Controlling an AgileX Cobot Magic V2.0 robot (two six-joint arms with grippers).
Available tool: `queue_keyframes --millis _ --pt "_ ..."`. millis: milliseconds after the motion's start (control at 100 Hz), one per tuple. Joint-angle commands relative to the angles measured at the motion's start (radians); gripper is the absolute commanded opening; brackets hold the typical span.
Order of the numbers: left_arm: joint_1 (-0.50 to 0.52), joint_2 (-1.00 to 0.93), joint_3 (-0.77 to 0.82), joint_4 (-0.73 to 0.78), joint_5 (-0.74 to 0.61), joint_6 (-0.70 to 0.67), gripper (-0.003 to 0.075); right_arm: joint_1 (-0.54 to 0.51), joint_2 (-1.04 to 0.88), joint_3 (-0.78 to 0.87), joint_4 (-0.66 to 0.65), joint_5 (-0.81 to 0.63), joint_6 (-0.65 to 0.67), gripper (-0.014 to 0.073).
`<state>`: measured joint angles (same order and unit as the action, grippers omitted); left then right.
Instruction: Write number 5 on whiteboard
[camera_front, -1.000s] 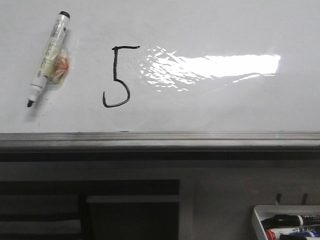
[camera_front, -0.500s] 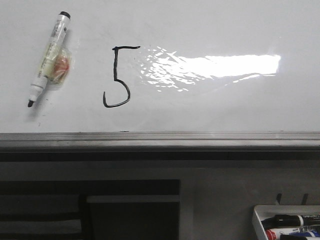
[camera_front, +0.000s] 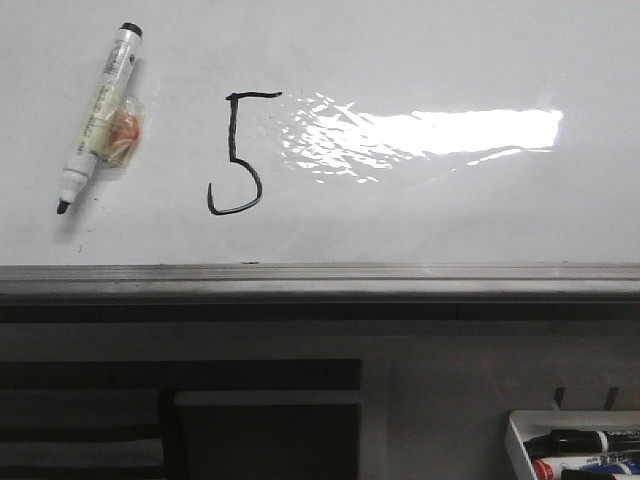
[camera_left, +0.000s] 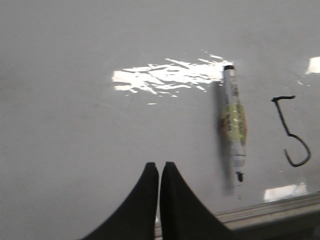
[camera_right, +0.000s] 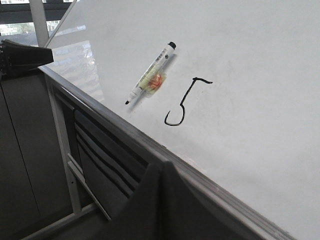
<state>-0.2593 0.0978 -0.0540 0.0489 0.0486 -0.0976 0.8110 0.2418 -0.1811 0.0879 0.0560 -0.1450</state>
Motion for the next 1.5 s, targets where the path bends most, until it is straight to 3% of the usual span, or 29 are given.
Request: queue_keyframes --millis 0,280,510,1490 --pt "0.063 -0.023 -0.002 -0.016 -0.063 0.002 -0.002 -0.006 0.006 -0.028 -0.011 -0.084 -0.004 -0.005" --pt "0.213 -0.109 0.077 -0.063 -0.049 0.0 -0.002 -0.006 0.006 -0.028 -0.011 -0.084 -0.004 -0.005" --pt "0.233 -0.132 0.075 -0.082 0.234 0.0 -0.002 -0.006 0.006 -0.028 -0.011 -0.084 -0.004 -0.005" --pt "0.233 -0.132 0.075 -0.09 0.233 -0.005 -0.002 -0.006 0.006 -0.028 -0.011 -0.085 -0.004 -0.005"
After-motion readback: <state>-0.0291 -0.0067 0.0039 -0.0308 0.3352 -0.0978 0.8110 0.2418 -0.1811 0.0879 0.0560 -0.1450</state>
